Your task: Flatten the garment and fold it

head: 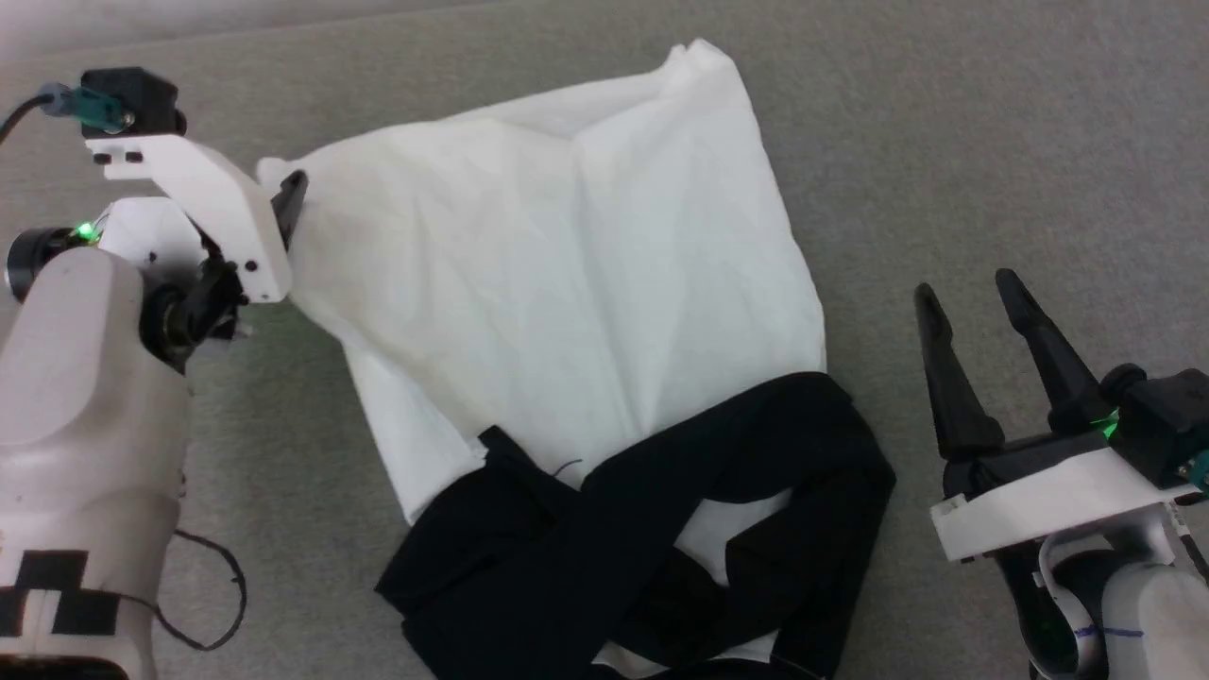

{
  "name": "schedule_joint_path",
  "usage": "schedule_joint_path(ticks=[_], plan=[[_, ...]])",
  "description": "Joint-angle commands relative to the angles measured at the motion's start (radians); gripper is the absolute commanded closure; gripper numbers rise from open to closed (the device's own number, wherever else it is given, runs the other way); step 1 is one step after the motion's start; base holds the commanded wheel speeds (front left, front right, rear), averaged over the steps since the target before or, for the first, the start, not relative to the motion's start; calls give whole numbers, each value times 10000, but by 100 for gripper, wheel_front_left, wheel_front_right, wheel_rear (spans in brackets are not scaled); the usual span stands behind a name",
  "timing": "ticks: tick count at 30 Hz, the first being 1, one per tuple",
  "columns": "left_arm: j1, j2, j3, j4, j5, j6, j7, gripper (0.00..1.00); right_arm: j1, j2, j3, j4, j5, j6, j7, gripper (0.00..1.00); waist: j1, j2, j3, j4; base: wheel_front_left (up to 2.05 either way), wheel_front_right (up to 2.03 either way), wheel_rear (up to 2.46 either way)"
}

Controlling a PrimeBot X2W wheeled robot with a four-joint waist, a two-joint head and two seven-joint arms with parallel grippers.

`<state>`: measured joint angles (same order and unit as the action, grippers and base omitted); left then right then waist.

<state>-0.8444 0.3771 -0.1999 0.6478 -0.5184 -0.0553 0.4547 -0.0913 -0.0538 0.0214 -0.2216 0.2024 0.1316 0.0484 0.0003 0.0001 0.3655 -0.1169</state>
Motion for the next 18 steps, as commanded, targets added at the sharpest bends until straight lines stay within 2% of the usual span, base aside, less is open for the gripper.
schedule_joint_path(ticks=[1, 8, 13, 14, 15, 16, 18], plan=[[-201, 107, -51, 249, -85, -114, 247, 0, -175, 25, 47, 58, 77, -9, -98, 0, -3, -1, 680, -692, 0, 0, 0], [-662, 374, -415, 1515, -45, -268, 1409, 0, -382, 32, 210, 407, 298, -9, -273, 0, -3, -1, 982, -1039, 0, 0, 0], [-674, 340, -1026, 2170, 127, -396, 2747, 0, -491, 33, 286, 610, 427, -9, -336, 0, -3, -1, 1026, -1141, 0, 0, 0], [-658, 305, -1111, 2260, 127, -413, 2972, 30, -492, 34, 283, 632, 446, -9, -344, 0, -3, -1, 1029, -1142, 0, 0, 0], [-635, 261, -1175, 2339, 107, -427, 3179, 78, -494, 34, 279, 649, 451, -9, -346, 0, -3, -1, 1030, -1141, 0, 0, 0], [-607, 210, -1202, 2401, 63, -432, 3338, 100, -496, 34, 275, 666, 453, -9, -342, 0, -3, -1, 1026, -1139, 0, 0, 0], [-564, 154, -1231, 2462, 11, -433, 3454, 100, -508, 34, 262, 708, 457, -9, -291, 0, -3, -1, 998, -1115, 0, 0, 0]])
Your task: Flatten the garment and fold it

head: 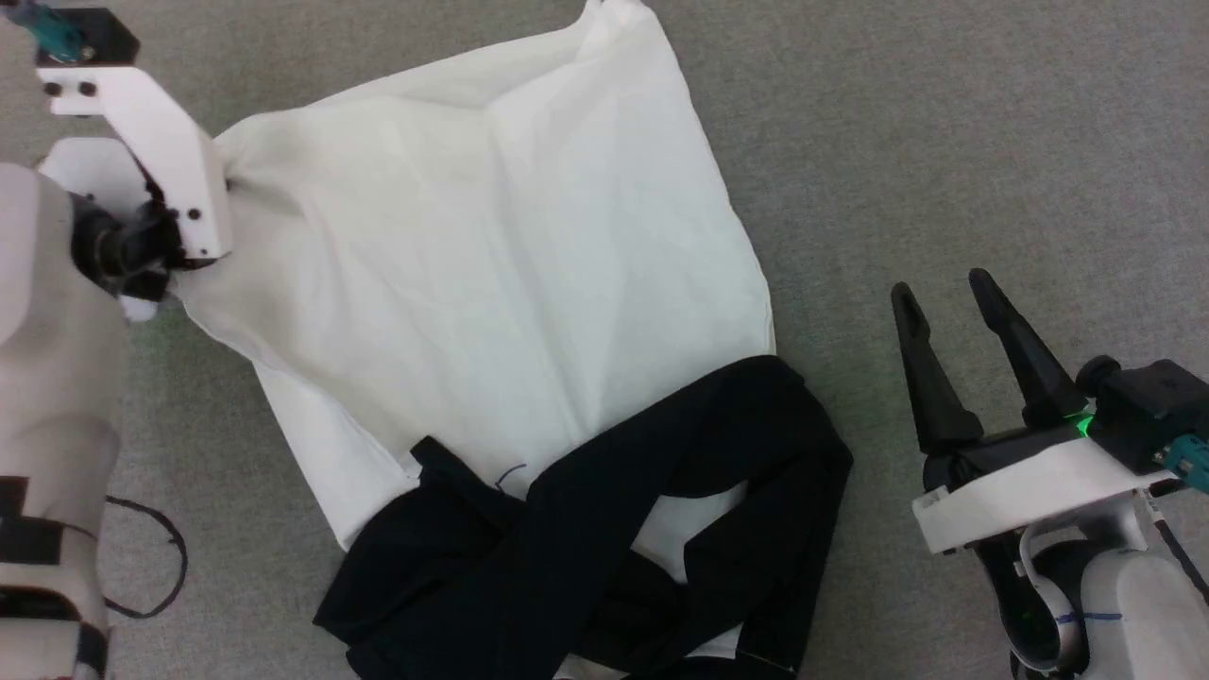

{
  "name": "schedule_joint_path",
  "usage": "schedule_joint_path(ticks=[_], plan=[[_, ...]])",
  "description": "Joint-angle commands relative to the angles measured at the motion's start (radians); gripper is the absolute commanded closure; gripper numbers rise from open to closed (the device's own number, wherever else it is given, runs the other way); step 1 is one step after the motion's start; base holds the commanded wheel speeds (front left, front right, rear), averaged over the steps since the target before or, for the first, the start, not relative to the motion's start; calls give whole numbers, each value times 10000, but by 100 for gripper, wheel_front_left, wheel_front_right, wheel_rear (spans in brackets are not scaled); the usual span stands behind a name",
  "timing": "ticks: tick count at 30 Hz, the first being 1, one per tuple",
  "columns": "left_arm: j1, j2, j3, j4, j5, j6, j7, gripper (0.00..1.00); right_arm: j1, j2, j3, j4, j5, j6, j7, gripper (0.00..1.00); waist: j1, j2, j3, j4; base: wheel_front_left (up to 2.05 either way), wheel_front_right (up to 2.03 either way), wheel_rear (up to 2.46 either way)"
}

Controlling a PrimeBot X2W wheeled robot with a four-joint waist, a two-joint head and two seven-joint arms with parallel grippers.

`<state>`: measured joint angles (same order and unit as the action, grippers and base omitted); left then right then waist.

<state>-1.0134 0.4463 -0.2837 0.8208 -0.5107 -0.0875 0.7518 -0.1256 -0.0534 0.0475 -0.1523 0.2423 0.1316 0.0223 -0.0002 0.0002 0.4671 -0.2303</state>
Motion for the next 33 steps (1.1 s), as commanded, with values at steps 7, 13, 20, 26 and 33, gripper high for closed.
schedule_joint_path(ticks=[7, 13, 20, 26, 33], plan=[[1292, -618, -291, 359, -3, 118, -912, 100, -576, -122, -151, 358, 474, -9, 400, 0, 2, -2, -356, 374, 0, 0, 0], [1333, -878, -30, -345, 50, 472, -2980, 100, -2301, -614, -346, 1841, 1584, -9, 1054, 0, 2, -2, -476, 1001, 0, 0, 0], [998, -1511, -268, -1378, 286, 536, -4374, 100, -5441, -1325, -242, 4846, 2732, -9, 2378, 0, 2, -2, -5, 2022, 0, 0, 0], [550, -1983, -551, -2018, 434, 466, -4972, 100, -7945, -1606, 219, 7193, 2979, -9, 3865, 0, 2, -2, 548, 2729, 0, 0, 0], [121, -2298, -818, -2600, 534, 383, -5275, 100, -9990, -1757, 613, 9145, 2777, -9, 5327, 0, 2, -2, 1171, 3296, 0, 0, 0]])
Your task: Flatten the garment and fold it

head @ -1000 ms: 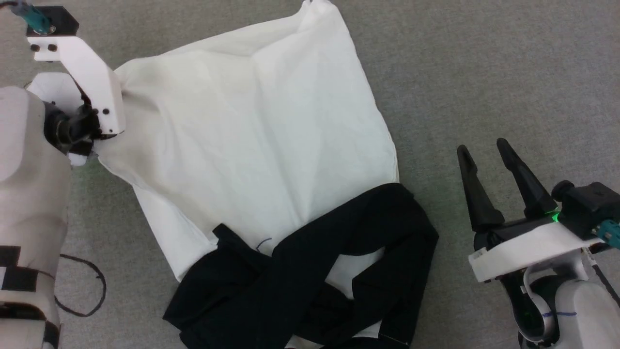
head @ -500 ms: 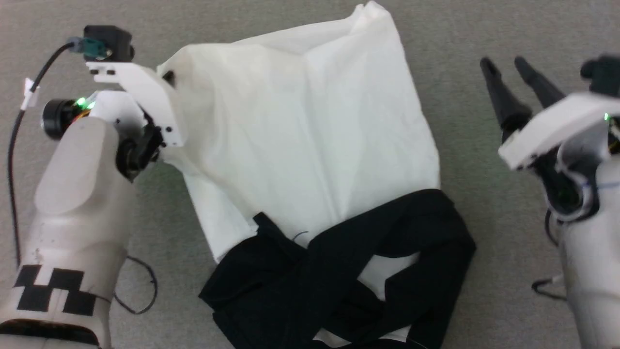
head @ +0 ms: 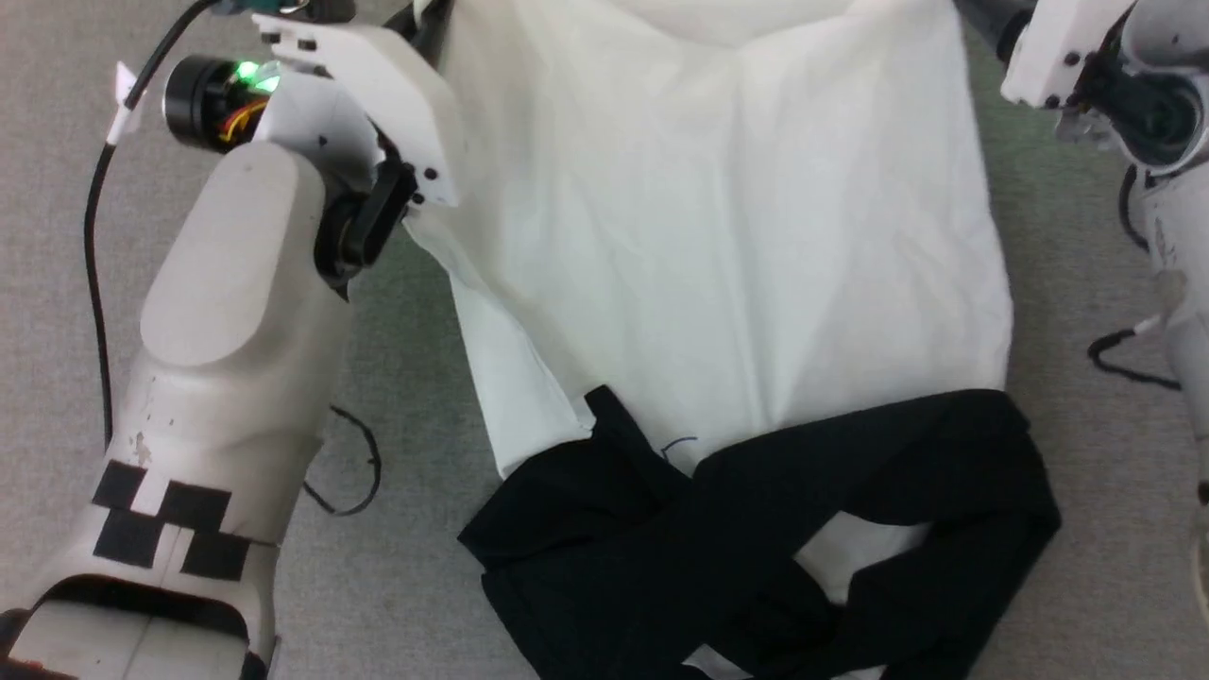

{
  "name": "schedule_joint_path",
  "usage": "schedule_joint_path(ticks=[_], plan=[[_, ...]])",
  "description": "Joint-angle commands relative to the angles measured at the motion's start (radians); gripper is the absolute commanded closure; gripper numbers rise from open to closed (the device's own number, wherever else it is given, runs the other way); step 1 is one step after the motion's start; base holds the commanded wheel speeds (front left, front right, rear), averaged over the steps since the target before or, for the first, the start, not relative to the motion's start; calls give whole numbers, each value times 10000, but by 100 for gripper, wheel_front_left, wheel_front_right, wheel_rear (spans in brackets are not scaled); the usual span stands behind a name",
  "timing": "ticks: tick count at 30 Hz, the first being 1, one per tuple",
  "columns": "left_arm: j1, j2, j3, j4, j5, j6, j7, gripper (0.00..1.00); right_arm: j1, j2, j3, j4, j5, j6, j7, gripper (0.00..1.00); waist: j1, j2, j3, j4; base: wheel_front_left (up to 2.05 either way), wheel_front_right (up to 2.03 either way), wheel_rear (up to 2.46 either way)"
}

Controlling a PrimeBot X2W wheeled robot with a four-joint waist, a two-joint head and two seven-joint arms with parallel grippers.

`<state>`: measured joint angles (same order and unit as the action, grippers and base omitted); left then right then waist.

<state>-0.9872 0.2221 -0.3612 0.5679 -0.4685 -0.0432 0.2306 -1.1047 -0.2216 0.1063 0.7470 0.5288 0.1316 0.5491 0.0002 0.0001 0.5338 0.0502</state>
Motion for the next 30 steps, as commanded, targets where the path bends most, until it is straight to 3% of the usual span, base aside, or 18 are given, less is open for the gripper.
schedule_joint_path(ticks=[1, 5, 9, 10, 12, 13, 18, 30], plan=[[-180, -93, -77, -124, 111, -81, -90, 100, -398, -105, 63, 406, -200, -9, 148, 0, -2, -1, 564, 540, 0, 0, 0], [-294, -199, -173, -279, 105, -125, -201, 100, -925, -77, 109, 1375, -545, -9, 467, 0, -2, -1, 797, 700, 0, 0, 0], [-271, -224, -213, -238, 49, -167, -304, 100, -1035, 86, 183, 2515, -646, -9, 1592, 0, -2, -1, 840, 725, 0, 0, 0], [-264, -215, -217, -203, 33, -178, -320, 100, -1046, 120, 208, 2777, -678, -9, 1938, 53, -2, -1, 833, 714, 0, 0, 0], [-261, -188, -212, -113, -4, -194, -337, 100, -1095, 176, 173, 3217, -699, -9, 2492, 95, -2, -1, 815, 684, 0, 0, 0], [-255, -169, -210, -62, -21, -203, -347, 100, -1120, 224, 177, 3342, -713, -9, 2643, 100, -2, -1, 789, 660, 0, 0, 0], [-296, -63, -229, 146, -65, -278, -383, 100, -1257, 302, 352, 3138, -779, -9, 2319, 100, -2, -1, 694, 571, 0, 0, 0], [-935, 561, 54, 993, 44, -401, -1838, 100, -1532, -545, 1213, 1543, -695, -9, -1504, 100, -2, -1, -649, 142, 0, 0, 0]])
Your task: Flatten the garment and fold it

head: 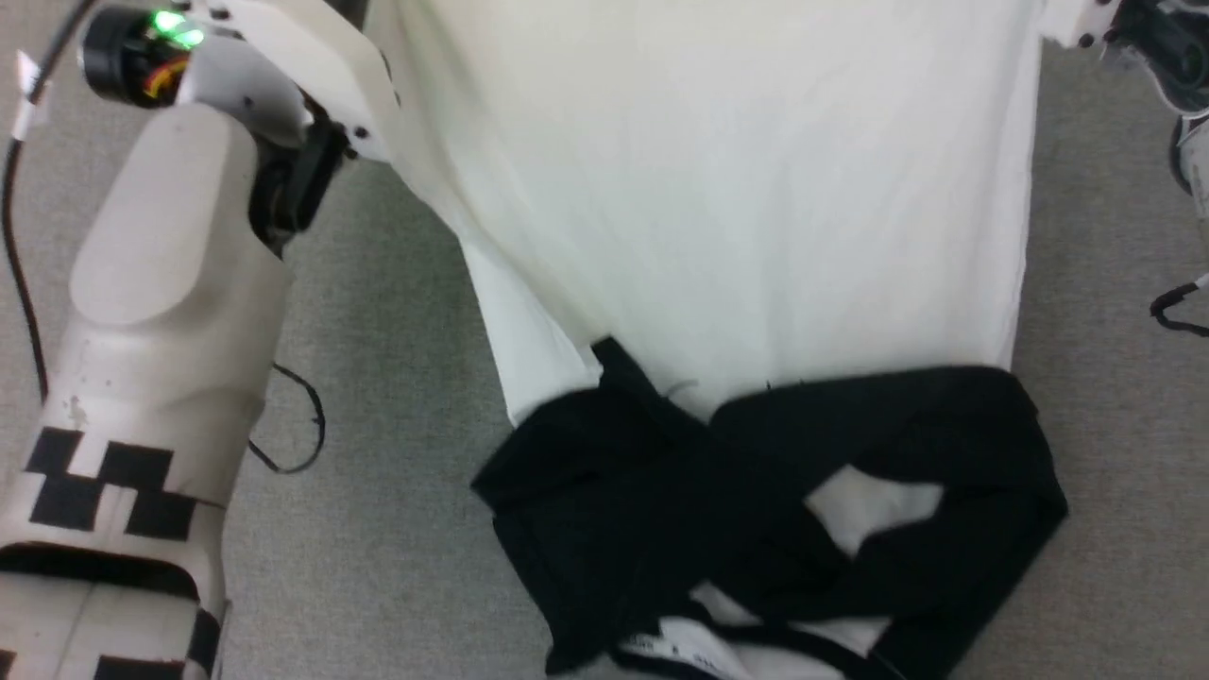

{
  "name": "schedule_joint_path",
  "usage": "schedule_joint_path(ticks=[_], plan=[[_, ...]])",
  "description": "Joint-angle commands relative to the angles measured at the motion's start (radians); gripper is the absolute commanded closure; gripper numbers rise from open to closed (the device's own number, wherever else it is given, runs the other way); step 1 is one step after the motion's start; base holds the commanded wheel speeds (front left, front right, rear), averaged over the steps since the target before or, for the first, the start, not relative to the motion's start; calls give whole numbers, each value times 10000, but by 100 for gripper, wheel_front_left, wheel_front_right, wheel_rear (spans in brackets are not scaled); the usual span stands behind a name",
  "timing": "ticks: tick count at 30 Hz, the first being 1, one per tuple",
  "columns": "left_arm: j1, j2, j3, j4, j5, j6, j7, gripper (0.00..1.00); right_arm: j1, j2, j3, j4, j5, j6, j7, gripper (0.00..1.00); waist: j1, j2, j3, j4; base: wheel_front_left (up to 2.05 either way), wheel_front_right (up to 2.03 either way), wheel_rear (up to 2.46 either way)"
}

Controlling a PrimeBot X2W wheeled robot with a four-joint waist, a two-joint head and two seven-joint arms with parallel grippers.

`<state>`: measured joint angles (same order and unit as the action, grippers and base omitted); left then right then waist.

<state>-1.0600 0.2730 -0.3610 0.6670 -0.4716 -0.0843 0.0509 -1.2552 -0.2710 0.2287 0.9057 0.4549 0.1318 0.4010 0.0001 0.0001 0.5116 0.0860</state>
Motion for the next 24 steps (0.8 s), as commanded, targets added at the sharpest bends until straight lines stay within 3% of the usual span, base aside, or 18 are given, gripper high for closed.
schedule_joint_path(ticks=[1, 7, 11, 18, 24], plan=[[-302, 84, 83, 64, 111, 56, -202, 100, -55, -120, 36, -114, 68, -11, -347, 100, -1, -1, -552, -254, 0, 0, 0], [-478, 162, 218, 276, 138, 192, -929, 100, 103, -387, 468, -466, 426, -11, -1676, 100, -1, -1, -1299, -453, 0, 0, 0], [343, 148, 253, 8, -33, 232, -1188, 100, 963, -610, 1005, -1172, 836, -11, -2305, 100, -1, -1, -1845, -500, 0, 0, 0], [3784, 305, 611, -1793, -666, 854, -1399, 100, 4265, -1271, 1966, -3167, 1834, -11, -2415, 100, -1, -1, -2886, -656, 0, 0, 0], [6868, 822, 787, -4060, -1012, 1497, -921, 100, 7301, -1755, 1671, -4940, 2376, -11, -2169, 100, -1, -1, -3501, -787, 0, 0, 0]])
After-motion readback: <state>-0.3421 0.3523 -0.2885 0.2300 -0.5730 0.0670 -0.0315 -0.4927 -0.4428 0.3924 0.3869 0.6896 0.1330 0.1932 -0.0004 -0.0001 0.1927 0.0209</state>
